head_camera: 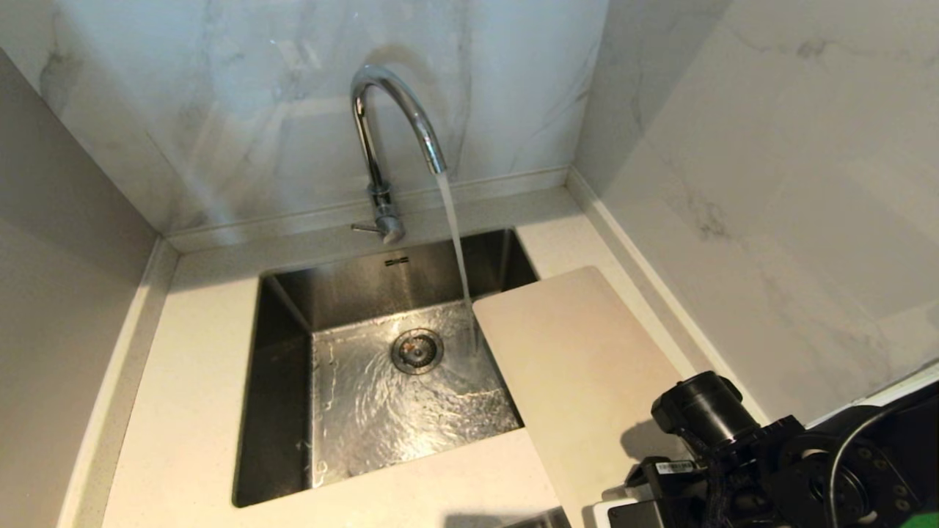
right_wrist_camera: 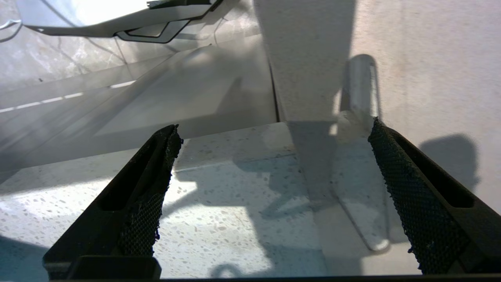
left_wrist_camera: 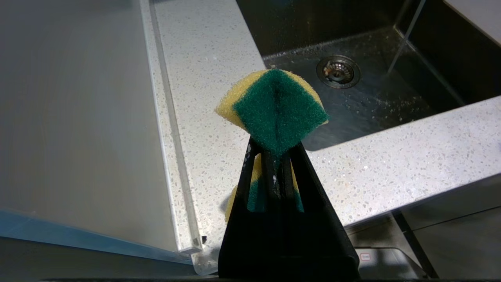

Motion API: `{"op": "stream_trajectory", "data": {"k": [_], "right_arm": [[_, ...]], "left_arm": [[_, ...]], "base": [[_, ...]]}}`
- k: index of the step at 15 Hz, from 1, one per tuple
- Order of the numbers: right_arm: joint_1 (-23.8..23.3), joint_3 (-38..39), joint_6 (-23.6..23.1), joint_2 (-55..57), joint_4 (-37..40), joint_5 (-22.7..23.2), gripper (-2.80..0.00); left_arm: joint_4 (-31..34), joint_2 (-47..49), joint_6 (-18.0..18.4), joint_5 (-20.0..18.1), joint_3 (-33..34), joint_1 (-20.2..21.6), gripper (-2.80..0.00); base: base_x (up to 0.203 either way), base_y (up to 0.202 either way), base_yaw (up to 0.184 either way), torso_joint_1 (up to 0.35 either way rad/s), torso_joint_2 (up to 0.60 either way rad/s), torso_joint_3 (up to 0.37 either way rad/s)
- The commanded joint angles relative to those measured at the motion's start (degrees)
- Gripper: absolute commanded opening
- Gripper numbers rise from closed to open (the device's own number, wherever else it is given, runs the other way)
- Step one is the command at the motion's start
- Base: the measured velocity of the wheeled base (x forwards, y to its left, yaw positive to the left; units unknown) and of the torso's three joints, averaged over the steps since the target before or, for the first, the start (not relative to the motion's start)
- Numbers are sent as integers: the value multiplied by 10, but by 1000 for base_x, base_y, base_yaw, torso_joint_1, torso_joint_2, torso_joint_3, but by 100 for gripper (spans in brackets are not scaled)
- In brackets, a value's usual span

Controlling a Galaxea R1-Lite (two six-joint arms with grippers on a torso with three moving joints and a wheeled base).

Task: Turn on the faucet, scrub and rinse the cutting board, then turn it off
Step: Pick up the cutting board

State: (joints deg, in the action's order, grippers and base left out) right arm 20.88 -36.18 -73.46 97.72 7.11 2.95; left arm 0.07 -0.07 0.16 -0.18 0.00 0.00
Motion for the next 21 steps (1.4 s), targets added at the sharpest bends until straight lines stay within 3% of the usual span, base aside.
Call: {"op": "stream_trajectory", "data": {"k": [1,21], "right_arm": [[1,3,-5,10,1,0,0],[18,16,-2,95,-76,0,0]], "left_arm": [[0,0,0,0,0,0,-280],[0,0,0,0,1,-1,-280]], "base": [[0,0,0,0,0,0],[0,0,0,0,0,0]]}}
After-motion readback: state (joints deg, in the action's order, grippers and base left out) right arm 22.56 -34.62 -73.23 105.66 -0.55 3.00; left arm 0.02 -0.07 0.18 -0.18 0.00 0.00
